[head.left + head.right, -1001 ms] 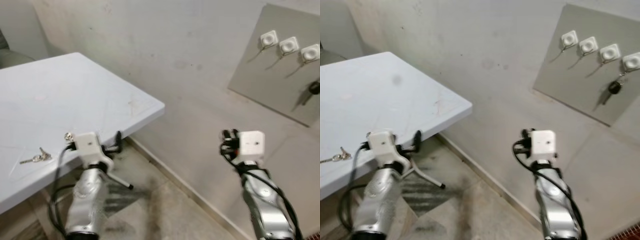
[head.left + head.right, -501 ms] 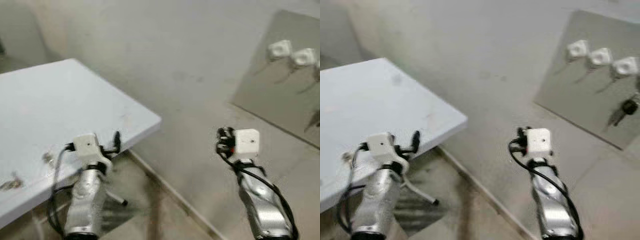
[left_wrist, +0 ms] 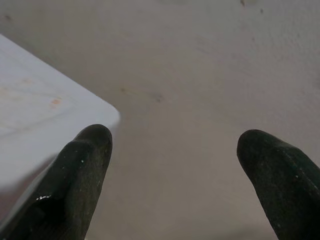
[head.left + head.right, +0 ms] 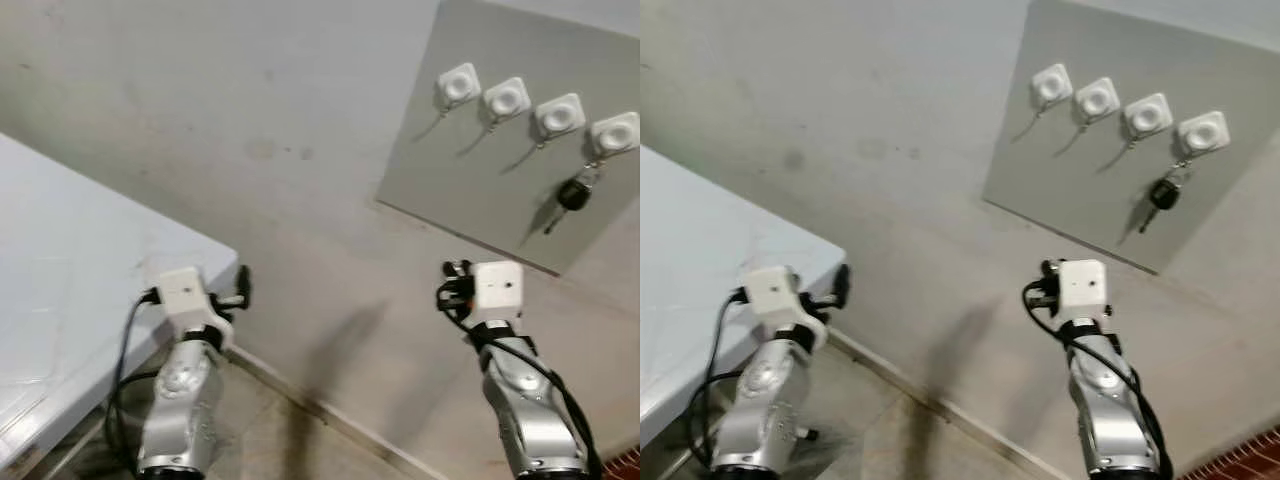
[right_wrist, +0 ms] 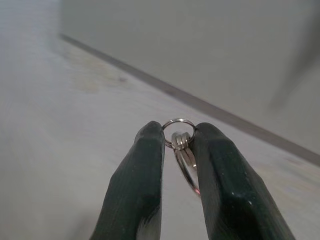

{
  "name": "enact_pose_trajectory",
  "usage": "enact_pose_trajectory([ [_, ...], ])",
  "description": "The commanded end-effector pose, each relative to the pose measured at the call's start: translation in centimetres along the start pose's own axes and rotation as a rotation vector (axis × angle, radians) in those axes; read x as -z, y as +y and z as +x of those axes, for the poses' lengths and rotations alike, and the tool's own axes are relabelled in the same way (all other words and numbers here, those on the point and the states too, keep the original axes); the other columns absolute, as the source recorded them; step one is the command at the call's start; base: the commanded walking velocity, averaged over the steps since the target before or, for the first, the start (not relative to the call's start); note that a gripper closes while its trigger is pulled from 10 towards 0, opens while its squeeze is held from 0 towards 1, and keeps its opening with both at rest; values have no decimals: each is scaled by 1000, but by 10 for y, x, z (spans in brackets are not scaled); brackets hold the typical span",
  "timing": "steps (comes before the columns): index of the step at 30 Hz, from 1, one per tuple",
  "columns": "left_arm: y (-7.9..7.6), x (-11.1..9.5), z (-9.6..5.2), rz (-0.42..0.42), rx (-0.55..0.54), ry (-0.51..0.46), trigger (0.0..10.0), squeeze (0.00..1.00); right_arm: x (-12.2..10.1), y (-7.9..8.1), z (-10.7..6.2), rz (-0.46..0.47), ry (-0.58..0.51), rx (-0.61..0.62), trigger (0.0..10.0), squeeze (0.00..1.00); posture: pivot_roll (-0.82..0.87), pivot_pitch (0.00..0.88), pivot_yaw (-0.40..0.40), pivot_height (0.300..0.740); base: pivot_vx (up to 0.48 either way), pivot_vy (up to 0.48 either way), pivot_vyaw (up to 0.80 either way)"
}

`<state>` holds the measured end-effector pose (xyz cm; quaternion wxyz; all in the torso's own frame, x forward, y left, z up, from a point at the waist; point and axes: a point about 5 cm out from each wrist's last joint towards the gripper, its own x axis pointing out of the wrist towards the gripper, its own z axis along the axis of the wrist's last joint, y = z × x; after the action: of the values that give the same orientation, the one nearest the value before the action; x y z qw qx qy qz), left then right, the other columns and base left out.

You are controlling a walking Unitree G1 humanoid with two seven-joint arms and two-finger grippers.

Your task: Hang keys on a hook

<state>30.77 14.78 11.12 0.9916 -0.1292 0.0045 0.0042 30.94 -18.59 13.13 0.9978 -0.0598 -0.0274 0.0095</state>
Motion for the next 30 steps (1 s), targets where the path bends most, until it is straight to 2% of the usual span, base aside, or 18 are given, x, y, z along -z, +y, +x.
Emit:
enact_pose_trajectory([
  [1,2,-1,-1,7,-9,-4,10000,0,-1,0,0,1,0,-6,10000,0,38,43,-100,740,0,0,-738],
  [12,0,-1,-1,8,-6,7,10000,0,-1,0,1,0,13,-11,10000,0,38,51,-103,740,0,0,-735],
  [14,-1,-3,-1,42,5,2,10000,0,-1,0,1,-4,10,-8,10000,0,38,52,-103,740,0,0,-725],
  [16,-11,-6,0,132,62,-9,10000,0,-5,0,1,6,-19,-17,10000,0,36,54,-102,740,0,0,0],
  [17,-11,-6,0,132,62,-9,10000,0,-5,0,1,6,-19,-17,10000,0,36,54,-102,740,0,0,0],
  [19,-23,-9,0,190,148,-16,10000,0,-7,1,3,8,-24,-30,10000,0,34,55,-100,740,0,0,0],
  [20,-23,-9,0,190,148,-16,10000,0,-7,1,3,8,-24,-30,10000,0,34,55,-100,740,0,0,0],
  [21,-32,-12,0,244,200,-36,10000,0,-9,3,5,7,-32,-55,10000,0,28,56,-92,740,0,0,0],
  [22,-37,-13,-1,262,233,-41,10000,0,-11,4,6,7,-42,-68,10000,0,28,56,-92,740,0,0,0],
  [25,-51,-17,-2,288,311,-57,10000,0,-19,7,10,25,-80,-113,10000,0,31,53,-90,740,0,0,0],
  [30,-64,-27,-1,309,393,-84,10000,0,-38,14,19,48,-160,-193,10000,0,33,52,-84,740,0,0,0],
])
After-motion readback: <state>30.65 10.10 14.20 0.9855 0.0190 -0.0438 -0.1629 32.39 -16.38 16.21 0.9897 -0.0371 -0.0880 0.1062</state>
